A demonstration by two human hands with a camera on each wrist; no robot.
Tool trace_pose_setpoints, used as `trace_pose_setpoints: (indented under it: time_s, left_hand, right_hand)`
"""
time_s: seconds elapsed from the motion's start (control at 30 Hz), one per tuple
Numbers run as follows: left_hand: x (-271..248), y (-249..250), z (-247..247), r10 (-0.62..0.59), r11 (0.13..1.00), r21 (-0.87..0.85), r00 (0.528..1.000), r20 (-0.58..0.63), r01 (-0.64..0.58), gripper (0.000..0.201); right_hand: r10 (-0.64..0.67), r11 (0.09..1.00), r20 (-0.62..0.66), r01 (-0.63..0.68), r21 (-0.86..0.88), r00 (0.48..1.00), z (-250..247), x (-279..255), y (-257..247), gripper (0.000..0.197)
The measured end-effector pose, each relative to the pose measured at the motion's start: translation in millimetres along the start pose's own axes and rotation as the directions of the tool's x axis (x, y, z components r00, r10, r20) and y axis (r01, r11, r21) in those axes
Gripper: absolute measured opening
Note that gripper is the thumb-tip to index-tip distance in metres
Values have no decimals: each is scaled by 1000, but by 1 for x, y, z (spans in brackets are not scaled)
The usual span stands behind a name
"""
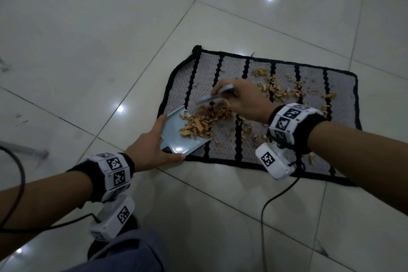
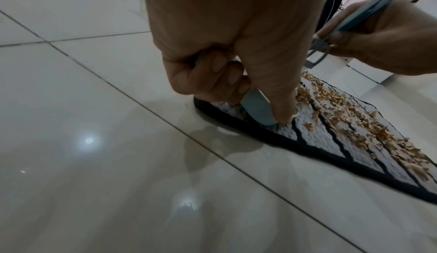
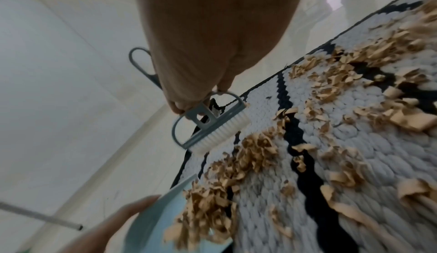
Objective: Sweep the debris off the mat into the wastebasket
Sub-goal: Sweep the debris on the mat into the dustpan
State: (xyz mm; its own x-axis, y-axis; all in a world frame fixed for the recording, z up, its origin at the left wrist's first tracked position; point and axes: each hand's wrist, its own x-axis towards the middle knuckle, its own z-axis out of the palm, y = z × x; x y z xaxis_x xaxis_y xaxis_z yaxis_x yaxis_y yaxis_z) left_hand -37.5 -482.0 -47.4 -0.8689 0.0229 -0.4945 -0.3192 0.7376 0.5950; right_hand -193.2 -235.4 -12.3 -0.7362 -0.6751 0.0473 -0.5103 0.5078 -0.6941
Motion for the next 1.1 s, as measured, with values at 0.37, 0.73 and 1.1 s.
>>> trace_pose_setpoints:
  time_s: [0.37,0.73,1.1]
  left_hand:
    - [19,3,-20,-34,997,77,997,74,28,126]
    - [20,2,-17,-42,997,66,995,86,37,127]
    - [21,6,-15,-69,989,138,995,67,60,133]
  right_hand:
    - [268,917,-552,-385,-107,790,-24,-15,47,18]
    - [258,951,-433,-306,-45,864,38,-18,11,21]
    - [184,971,-265,-216,-98,946,75,-19,-43,22]
